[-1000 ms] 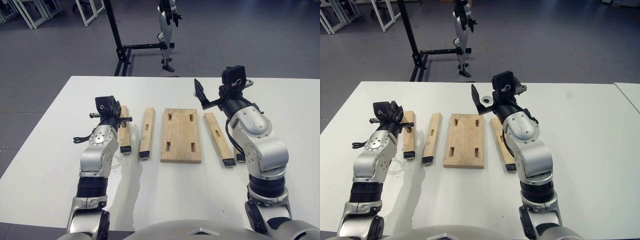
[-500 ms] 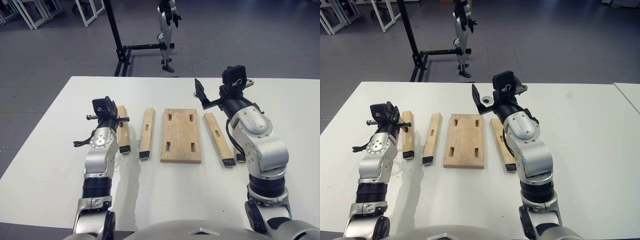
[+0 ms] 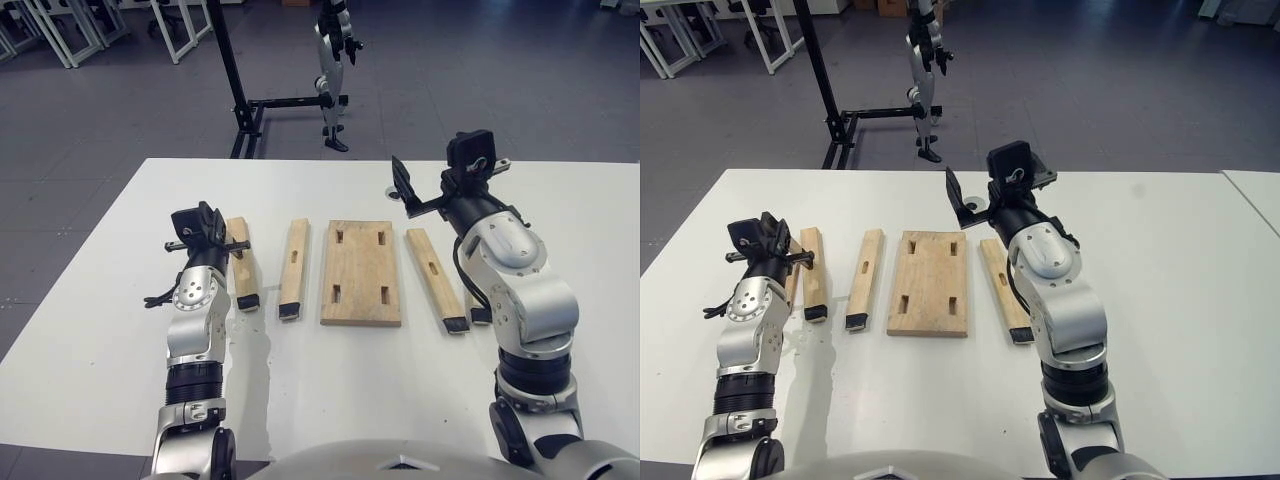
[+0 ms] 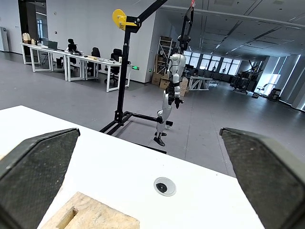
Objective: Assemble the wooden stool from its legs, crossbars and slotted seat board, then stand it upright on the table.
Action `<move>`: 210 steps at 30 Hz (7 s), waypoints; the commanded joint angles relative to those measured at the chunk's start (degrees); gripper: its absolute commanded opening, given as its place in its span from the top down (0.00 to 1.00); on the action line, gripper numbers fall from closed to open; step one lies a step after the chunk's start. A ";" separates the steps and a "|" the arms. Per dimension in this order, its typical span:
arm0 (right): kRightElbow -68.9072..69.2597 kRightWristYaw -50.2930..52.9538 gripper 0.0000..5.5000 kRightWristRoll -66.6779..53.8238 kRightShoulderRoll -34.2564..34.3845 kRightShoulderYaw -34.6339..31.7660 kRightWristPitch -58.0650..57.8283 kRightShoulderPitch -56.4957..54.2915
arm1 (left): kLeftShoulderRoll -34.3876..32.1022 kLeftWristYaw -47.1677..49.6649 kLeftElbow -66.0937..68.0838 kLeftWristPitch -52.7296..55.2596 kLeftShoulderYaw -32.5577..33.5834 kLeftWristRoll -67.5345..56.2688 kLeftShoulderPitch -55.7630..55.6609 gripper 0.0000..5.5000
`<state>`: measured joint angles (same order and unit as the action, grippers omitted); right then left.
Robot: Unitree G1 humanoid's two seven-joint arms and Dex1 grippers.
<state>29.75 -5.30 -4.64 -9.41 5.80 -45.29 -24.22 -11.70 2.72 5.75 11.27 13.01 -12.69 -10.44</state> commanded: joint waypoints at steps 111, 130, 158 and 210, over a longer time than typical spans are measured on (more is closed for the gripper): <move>-0.21 -0.66 0.00 1.43 1.03 0.66 -0.23 -0.73 | 4.82 -6.25 -9.37 10.85 -6.43 3.31 5.10 0.75; 0.72 0.48 0.00 1.81 1.66 0.85 -0.21 0.75 | 0.23 -2.29 -27.40 41.49 -1.10 0.70 -17.80 0.47; 1.95 2.23 0.00 2.10 4.81 0.34 -1.09 2.45 | -5.50 -6.55 -11.85 21.84 9.53 -12.24 -35.95 0.47; 4.81 0.85 0.00 0.84 4.54 -2.85 -7.52 -6.47 | 1.56 -3.60 -17.94 38.03 -11.35 6.66 20.48 0.61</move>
<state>34.33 -4.84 -3.60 -5.01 3.89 -51.59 -28.62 -10.42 -2.16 -17.86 45.24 0.34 -6.71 6.52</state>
